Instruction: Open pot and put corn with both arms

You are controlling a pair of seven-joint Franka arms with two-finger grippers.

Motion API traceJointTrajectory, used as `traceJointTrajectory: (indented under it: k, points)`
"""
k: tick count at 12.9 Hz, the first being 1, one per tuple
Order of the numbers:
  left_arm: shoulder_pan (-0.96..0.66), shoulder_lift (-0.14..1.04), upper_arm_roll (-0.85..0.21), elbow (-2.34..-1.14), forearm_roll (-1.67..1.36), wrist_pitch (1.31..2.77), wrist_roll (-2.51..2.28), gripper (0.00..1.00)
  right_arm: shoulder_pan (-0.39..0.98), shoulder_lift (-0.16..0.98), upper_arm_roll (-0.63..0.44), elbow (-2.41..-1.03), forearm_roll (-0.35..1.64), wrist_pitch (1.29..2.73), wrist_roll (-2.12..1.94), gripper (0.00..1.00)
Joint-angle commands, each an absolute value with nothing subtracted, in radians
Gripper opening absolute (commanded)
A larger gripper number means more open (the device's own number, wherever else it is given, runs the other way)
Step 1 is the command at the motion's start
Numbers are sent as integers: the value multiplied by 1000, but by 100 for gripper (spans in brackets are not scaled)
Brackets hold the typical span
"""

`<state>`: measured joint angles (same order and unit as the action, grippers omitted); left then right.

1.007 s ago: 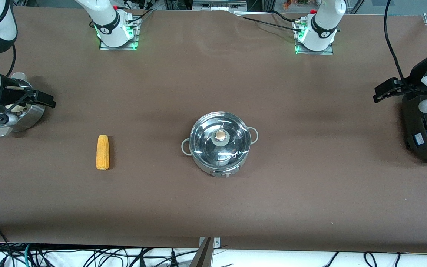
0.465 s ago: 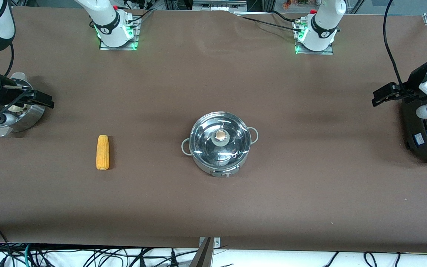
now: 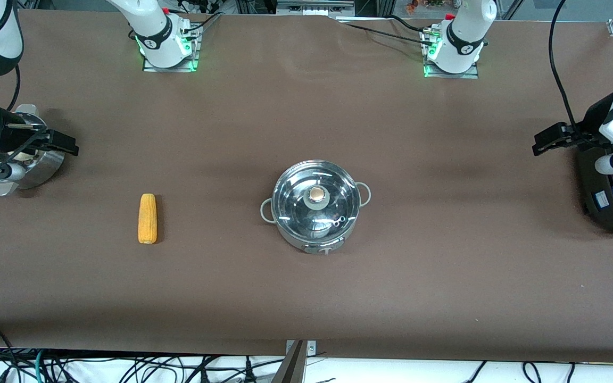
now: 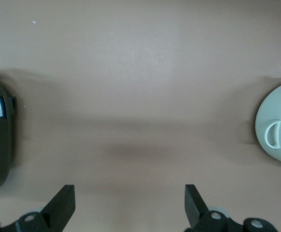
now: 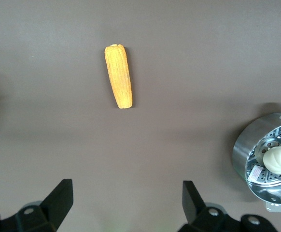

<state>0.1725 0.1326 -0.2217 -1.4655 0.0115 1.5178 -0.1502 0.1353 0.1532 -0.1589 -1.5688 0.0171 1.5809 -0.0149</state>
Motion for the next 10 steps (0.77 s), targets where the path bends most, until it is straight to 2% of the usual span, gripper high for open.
traceJointTrajectory:
  k: [1, 10]
  points:
    - [178, 156, -219, -1434, 0, 1516, -147, 100, 132, 169, -158, -1537, 5, 1566, -32, 100]
    - [178, 160, -218, -1434, -6, 1514, -141, 100, 133, 169, -158, -1546, 5, 1566, -34, 100]
